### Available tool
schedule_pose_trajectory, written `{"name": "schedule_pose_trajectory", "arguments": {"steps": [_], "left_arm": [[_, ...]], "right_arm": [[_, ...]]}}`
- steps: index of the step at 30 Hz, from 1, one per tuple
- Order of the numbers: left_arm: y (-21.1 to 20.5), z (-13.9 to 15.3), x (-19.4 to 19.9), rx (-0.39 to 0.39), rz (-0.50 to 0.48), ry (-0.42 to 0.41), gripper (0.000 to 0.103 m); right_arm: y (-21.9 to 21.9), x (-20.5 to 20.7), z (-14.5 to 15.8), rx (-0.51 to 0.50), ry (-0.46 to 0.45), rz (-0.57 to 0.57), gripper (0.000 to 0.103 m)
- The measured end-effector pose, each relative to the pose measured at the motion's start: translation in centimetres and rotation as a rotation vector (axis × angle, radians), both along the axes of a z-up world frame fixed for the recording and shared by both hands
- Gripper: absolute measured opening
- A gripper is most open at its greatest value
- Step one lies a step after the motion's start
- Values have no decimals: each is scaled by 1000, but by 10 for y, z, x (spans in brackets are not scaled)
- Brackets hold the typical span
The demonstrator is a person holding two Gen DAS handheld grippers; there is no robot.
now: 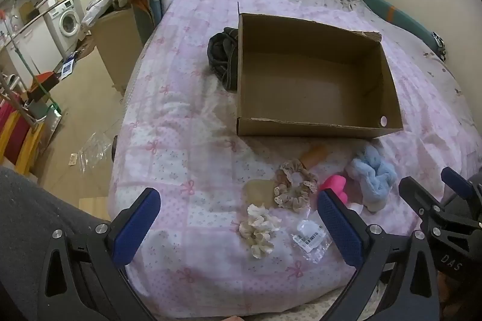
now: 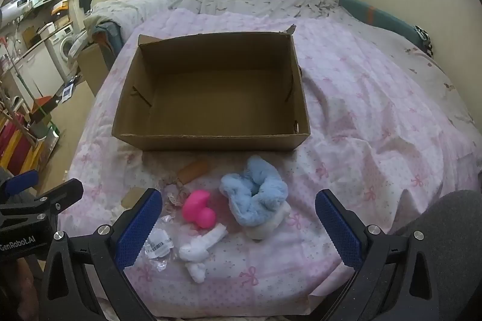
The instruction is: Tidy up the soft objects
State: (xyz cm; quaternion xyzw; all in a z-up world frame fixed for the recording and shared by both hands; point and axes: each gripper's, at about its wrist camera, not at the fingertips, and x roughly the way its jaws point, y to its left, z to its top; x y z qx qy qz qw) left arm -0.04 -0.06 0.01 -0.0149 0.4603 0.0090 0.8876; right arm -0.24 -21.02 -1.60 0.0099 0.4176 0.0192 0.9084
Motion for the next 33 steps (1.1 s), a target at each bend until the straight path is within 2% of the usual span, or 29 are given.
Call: {"name": "schedule_pose_trajectory", "arguments": {"steps": [33], "left_arm": [[-1,-3,1,-2,3,5,103]], "right_arm": [[2,1,-3,14,16,6,103]]}}
